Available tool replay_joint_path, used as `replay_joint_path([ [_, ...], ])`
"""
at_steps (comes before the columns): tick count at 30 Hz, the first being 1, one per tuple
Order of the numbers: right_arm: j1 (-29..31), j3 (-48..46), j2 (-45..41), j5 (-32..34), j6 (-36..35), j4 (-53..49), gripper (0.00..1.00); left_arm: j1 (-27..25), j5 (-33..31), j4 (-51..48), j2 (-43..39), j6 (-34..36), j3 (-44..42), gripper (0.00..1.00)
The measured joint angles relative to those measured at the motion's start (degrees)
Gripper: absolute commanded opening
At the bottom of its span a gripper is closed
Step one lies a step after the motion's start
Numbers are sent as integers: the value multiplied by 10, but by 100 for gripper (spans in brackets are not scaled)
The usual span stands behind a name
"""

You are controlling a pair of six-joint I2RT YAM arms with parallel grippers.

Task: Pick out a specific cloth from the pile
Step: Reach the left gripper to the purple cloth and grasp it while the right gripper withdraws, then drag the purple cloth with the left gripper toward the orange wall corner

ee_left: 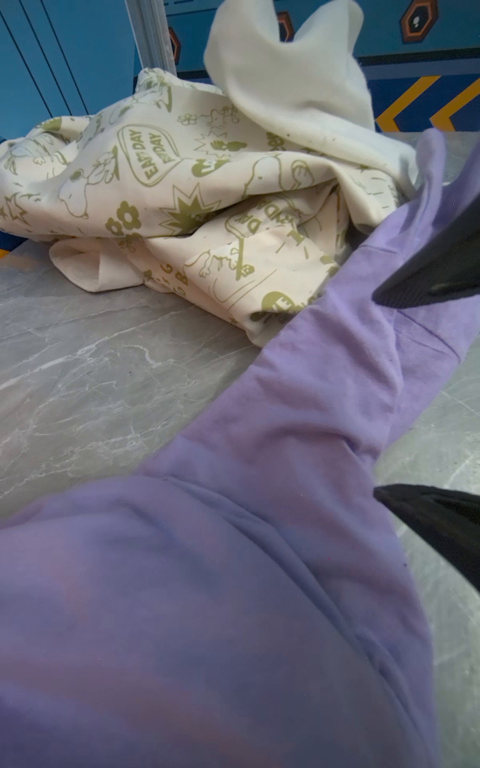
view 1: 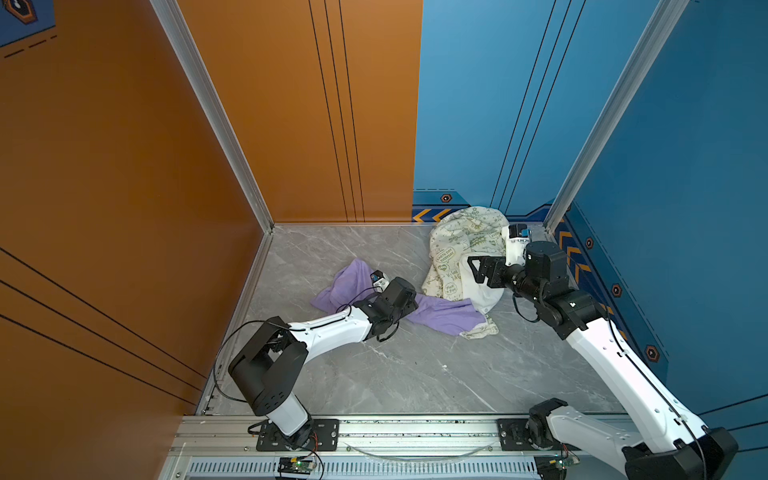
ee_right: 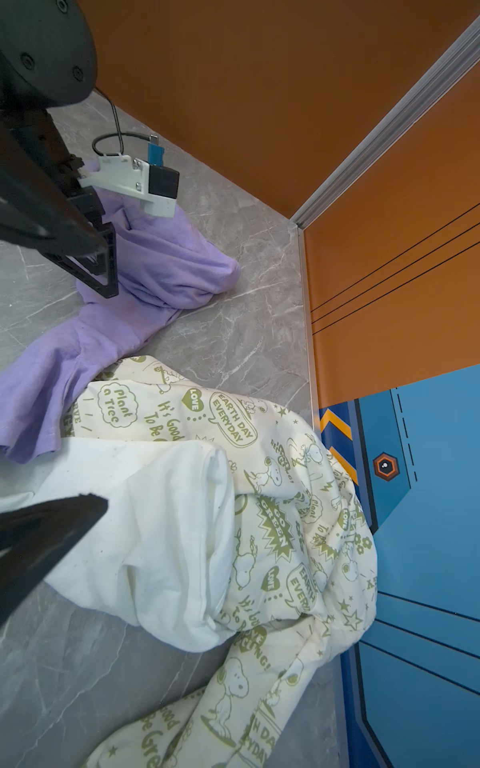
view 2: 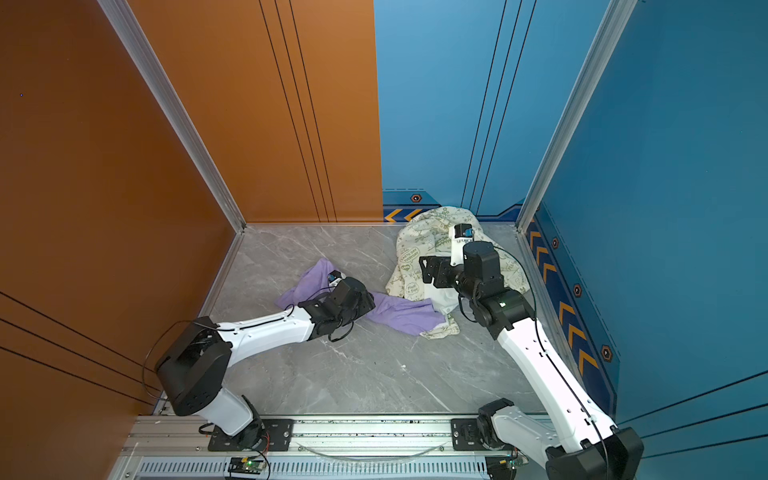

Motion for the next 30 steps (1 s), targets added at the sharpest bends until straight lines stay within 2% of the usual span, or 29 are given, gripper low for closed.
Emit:
replay_joint_path([
  [7,-11,-14,-6,-5,4,0,90,13,33,-31,72,25,69,63],
  [13,-20,-16,-6,-16,6,0,90,17,57,-31,113,23,87,49],
  [19,-25,-25,-6,-19,10,0,90,24,63,-42,142,12,87,19],
  [22,-29,-28,-8,-21,12,0,90,27,63,-43,143,17,89,1],
  [26,-33,-30,-15,-21,13,0,90,37,64,-44,133,35,90,0],
  [30,-36,-30,-16,-26,16,0,90,45,53,-45,87,75,91,0],
])
